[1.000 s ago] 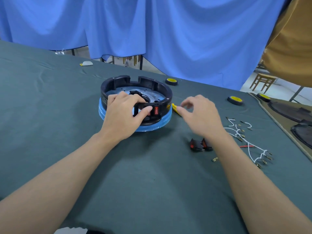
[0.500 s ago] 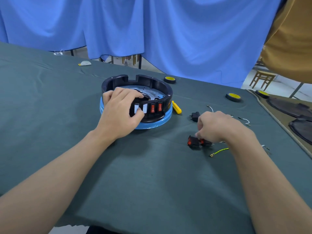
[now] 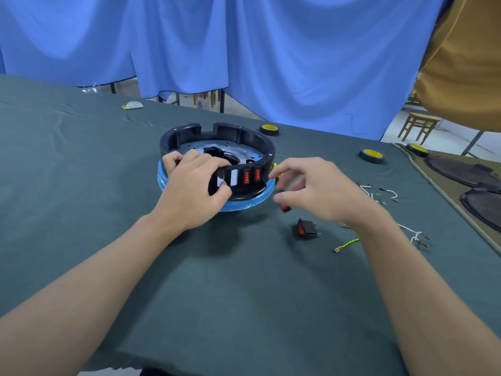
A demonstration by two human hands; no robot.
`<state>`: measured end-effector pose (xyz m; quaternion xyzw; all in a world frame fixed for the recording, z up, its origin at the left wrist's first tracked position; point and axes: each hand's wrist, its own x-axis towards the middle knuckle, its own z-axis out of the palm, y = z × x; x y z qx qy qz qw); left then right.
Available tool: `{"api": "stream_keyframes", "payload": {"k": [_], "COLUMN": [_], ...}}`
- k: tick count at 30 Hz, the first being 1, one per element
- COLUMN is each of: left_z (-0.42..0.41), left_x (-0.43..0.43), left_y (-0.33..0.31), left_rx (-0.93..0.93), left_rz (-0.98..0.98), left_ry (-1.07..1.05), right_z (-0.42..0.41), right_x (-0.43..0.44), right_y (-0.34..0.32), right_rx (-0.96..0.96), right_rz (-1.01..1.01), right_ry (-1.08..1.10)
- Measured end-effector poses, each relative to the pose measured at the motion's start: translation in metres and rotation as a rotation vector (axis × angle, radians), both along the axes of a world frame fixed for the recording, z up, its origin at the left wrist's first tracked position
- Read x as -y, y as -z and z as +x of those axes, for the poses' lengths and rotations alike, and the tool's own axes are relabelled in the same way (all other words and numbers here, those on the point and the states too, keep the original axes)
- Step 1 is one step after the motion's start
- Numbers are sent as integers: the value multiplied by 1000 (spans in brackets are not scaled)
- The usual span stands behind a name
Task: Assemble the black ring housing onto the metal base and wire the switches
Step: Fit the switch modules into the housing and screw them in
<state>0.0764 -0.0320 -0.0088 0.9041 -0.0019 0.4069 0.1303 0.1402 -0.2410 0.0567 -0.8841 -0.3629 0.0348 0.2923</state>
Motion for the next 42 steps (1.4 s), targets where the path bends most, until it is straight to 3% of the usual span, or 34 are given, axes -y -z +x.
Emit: {"api": "stream_keyframes", "payload": {"k": [3,13,24,31,42], "left_z": [0,-1,-4,-1,1], "left_x": [2,-1,10,13,12], "left_y": [0,0,-2,0,2], "left_rx": [-17,9,-1,-25,-7], "left_rz": [30,-8,-42,89,112], "left_ry": [37,28,116,113,109], "right_z": [-11,-7,-14,-20,-28], "right_x": [-15,-16,-29,-45,-54], "right_y": [12,21,15,26,44], "right_rx": [-131,-51,15,110,216], "right_rz": [171,52,497,475,424], "right_ry": [-112,-43,203,274,231]}}
